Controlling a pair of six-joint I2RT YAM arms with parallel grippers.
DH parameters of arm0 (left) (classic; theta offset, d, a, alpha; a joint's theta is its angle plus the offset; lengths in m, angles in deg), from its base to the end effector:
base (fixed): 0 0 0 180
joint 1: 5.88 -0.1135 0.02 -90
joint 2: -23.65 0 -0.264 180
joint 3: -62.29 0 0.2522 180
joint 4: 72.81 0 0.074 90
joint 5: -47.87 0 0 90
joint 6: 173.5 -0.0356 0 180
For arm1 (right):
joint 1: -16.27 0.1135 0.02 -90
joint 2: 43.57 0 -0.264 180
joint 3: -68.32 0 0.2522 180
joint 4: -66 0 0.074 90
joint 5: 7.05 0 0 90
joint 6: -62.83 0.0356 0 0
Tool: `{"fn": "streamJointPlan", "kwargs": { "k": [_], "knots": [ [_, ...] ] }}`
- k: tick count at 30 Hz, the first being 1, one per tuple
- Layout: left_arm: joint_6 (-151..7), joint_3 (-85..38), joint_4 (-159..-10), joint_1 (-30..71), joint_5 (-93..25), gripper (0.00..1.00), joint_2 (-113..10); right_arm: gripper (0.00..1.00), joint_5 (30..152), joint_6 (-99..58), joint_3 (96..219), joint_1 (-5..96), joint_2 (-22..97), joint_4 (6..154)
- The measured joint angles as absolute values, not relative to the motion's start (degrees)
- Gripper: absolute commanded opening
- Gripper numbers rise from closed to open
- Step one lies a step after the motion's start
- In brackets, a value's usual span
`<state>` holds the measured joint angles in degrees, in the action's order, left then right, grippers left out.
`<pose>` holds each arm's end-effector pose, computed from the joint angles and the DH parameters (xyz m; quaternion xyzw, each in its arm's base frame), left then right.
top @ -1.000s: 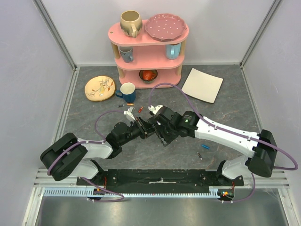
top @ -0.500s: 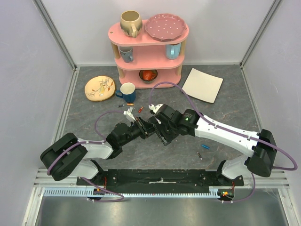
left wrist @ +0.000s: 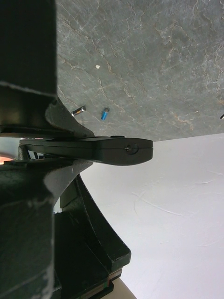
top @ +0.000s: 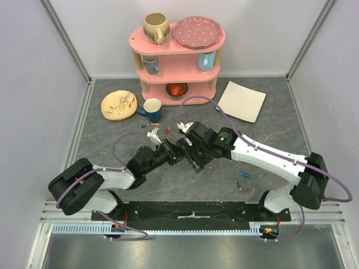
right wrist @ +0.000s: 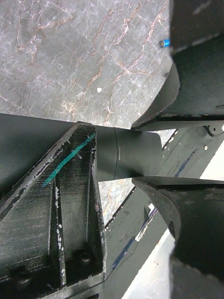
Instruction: Load the batteries into the remote control
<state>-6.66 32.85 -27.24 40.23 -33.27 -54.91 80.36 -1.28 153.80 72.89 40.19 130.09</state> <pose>0.1636 -0.1780 0.1748 -0.1415 0.7145 -0.6268 0.2766 0.1632 0.2448 0.2864 -0.2520 0.9376 0.1409 0.1939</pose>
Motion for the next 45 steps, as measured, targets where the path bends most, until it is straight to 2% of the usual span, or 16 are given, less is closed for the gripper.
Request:
{"fn": "streamJointPlan", "kwargs": {
  "k": [2,6,12,31,40,45],
  "knots": [
    [-6.68,32.85,-27.31,40.23,-33.31,0.02,-54.94,0.16,80.58,-1.33,153.8,72.78,40.24,130.09],
    [-6.77,32.85,-27.31,40.27,-33.73,0.02,-54.89,0.34,81.02,-1.52,153.78,72.56,39.89,130.05],
    [-8.23,32.43,-28.73,40.78,-34.08,0.02,-52.62,0.46,82.79,-2.42,153.3,72.06,37.31,129.91],
    [-11.64,28.96,-35.77,40.3,-32.51,0.02,-50.17,0.61,88.49,-7.93,153.01,70.77,30.71,128.34],
    [-14.07,25.37,-45.3,39.93,-32.75,0.02,-49.6,0.59,76.74,-7.23,147.31,70.9,22.23,124.08],
    [-15.67,25.26,-49.12,39.44,-32.94,0.02,-46.89,0.59,74.0,-6.11,142.33,70.9,21.29,119.53]
  ]
}}
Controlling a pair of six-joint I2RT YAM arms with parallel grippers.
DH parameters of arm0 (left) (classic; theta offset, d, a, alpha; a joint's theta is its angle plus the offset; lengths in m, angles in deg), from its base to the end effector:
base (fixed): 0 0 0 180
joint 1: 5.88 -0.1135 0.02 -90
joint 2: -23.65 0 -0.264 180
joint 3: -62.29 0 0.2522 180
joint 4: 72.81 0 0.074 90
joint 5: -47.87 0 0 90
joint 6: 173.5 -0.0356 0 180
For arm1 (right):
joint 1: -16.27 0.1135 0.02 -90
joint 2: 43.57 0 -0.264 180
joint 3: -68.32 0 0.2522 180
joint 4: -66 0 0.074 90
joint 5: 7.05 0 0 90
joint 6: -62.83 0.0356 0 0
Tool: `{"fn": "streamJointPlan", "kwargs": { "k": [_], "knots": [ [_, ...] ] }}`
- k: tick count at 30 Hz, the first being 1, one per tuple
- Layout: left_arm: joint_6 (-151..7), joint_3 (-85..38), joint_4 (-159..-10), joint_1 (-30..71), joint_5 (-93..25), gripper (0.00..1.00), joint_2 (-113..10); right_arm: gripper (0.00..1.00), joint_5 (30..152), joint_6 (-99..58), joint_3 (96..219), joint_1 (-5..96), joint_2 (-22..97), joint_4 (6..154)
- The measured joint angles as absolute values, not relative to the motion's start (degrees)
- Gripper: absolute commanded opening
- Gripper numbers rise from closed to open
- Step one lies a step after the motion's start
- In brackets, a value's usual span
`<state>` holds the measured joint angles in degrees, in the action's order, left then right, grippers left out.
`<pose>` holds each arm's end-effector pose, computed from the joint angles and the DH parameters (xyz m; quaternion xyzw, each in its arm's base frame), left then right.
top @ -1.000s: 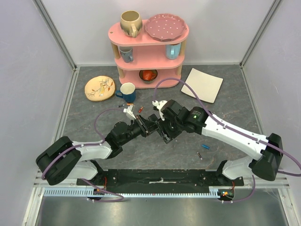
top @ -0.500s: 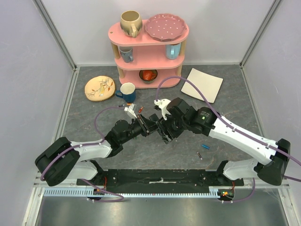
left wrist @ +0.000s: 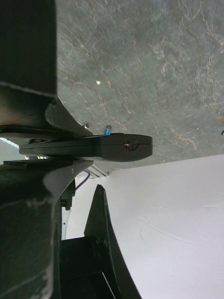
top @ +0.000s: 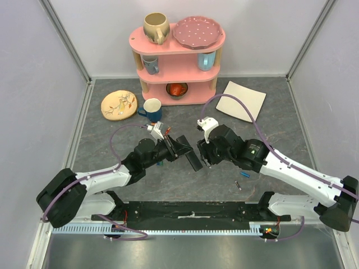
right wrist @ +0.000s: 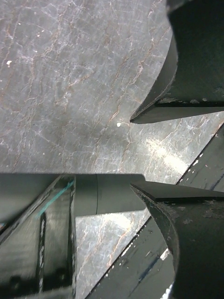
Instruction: Load the batteries into the remote control
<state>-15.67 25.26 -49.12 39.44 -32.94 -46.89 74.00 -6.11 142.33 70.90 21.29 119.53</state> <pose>0.1717 -0.1817 0.2046 -0.0982 0.7580 -0.5695 0.3024 0.1405 0.1883 0.3162 -0.2364 0.8886 0.1803 0.3493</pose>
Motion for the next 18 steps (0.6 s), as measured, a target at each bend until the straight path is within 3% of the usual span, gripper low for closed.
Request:
{"fn": "streamJointPlan", "kwargs": {
  "k": [3,8,13,18],
  "knots": [
    [-18.0,24.96,-54.54,38.68,-33.42,0.02,-44.07,0.59,72.63,-5.26,139.9,71.01,21.09,117.85],
    [-28.45,17.02,-76.33,36.25,-38.54,0.02,-40.2,0.58,69.72,-4.19,136.8,71.08,18.31,114.96],
    [-42.2,-0.55,-97.95,34.13,-48.46,0.02,-47.39,0.57,66.88,-2.35,131.42,71.16,14.2,111.86],
    [-49.63,-9.51,-109.25,33.63,-55.63,0.02,-56.77,0.57,63.75,-0.69,128.03,71.16,12.33,111.34]
  ]
}}
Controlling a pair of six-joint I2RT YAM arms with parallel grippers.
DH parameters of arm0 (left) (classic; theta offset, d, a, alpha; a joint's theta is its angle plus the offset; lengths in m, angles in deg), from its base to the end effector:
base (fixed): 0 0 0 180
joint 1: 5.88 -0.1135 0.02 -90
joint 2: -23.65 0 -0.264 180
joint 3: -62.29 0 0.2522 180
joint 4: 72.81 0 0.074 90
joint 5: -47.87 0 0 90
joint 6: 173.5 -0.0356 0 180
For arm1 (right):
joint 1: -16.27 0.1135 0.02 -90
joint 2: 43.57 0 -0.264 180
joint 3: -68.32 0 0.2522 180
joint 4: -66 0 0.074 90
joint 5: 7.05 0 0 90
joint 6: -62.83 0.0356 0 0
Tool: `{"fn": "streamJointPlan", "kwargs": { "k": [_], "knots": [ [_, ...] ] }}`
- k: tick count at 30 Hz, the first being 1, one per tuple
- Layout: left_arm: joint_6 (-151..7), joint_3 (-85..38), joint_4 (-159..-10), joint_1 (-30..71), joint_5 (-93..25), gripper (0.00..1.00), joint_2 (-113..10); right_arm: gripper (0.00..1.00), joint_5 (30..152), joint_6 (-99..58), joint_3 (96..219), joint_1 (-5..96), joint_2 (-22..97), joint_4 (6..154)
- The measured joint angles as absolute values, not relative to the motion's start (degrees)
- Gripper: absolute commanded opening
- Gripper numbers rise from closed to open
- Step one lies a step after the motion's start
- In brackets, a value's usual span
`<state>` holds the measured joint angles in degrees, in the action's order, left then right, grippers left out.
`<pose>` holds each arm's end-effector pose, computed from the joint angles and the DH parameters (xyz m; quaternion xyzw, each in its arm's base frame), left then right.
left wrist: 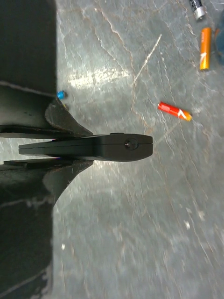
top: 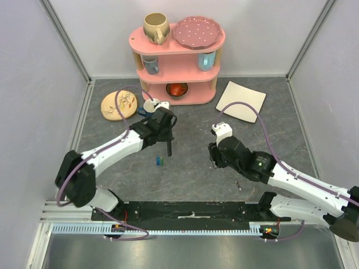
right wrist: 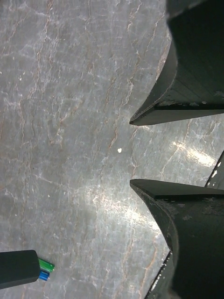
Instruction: Load the batteries into the remote control
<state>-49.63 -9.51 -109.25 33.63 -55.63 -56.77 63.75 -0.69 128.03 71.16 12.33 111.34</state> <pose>0.2384 -0.1858 0.2591 0.0003 0.9188 -0.1397 0.3692 0.1270 0.1603 0.2775 -0.1543 0.8884 0.1485 0.4060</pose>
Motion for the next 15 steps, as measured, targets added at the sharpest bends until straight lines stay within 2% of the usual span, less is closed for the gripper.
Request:
{"fn": "streamJointPlan", "kwargs": {
  "k": [8,11,15],
  "knots": [
    [-54.18,-21.84,-119.13,36.45,-60.42,0.02,-75.66,0.57,61.15,0.77,127.73,71.16,11.17,111.29],
    [-54.7,-23.35,-120.35,36.93,-61.09,0.02,-78.56,0.58,61.3,0.97,127.29,71.16,9.55,111.47],
    [-55.07,-24.88,-121.23,36.95,-61.9,0.08,-80.92,0.59,61.44,1.12,125.74,71.16,5.7,111.8]
  ]
}}
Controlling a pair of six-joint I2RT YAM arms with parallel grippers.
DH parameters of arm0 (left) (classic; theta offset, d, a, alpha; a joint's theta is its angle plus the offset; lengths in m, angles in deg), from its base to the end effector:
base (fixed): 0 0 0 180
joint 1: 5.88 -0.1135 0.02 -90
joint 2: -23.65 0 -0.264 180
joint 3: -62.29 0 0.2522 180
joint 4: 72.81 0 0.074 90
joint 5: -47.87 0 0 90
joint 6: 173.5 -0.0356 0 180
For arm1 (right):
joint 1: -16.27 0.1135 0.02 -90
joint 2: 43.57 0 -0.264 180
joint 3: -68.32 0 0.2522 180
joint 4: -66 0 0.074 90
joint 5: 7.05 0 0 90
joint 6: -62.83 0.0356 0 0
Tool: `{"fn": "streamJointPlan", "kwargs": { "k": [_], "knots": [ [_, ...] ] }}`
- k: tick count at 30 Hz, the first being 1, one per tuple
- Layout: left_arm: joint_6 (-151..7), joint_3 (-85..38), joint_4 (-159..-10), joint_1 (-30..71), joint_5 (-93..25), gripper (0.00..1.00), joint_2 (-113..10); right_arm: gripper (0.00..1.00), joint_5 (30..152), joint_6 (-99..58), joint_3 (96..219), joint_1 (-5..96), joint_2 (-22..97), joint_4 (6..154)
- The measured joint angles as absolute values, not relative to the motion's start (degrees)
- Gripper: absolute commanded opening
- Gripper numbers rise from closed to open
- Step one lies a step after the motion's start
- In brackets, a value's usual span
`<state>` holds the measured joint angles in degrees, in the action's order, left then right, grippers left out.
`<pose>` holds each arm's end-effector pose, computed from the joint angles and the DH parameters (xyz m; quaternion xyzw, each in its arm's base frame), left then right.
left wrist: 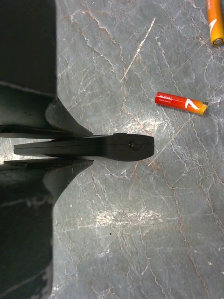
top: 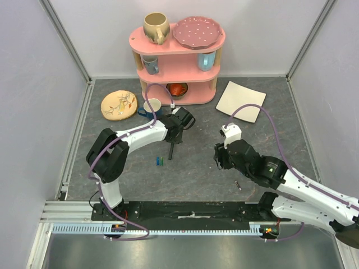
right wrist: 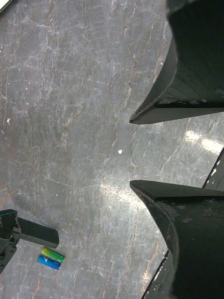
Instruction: Load the batteries into the remote control
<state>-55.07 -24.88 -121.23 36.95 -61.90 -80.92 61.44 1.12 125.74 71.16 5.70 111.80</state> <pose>0.2803 -0.2435 0.1955 0.0851 0.9602 0.0162 0.2655 0.1155 0.1415 0.2839 -0.1227 0.8770 0.1624 0.4353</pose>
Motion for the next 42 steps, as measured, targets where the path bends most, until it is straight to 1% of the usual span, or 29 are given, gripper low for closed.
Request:
{"fn": "streamJointPlan", "kwargs": {
  "k": [2,5,23,42],
  "knots": [
    [-55.2,-25.44,-121.4,36.95,-62.19,0.13,-81.67,0.59,61.41,1.19,125.26,71.16,4.28,111.99],
    [-55.47,-26.3,-121.8,37.04,-62.21,0.16,-82.65,0.59,61.3,1.23,125.06,71.16,3.15,112.34],
    [-55.97,-27.72,-121.12,39.38,-59.37,0.33,-87.44,0.6,59.58,1.36,125.06,71.16,1.46,115.97],
    [-55.95,-27.72,-120.77,42.05,-58.28,0.38,-87.39,0.61,58.62,1.38,125.06,71.16,1.31,117.04]
  ]
}}
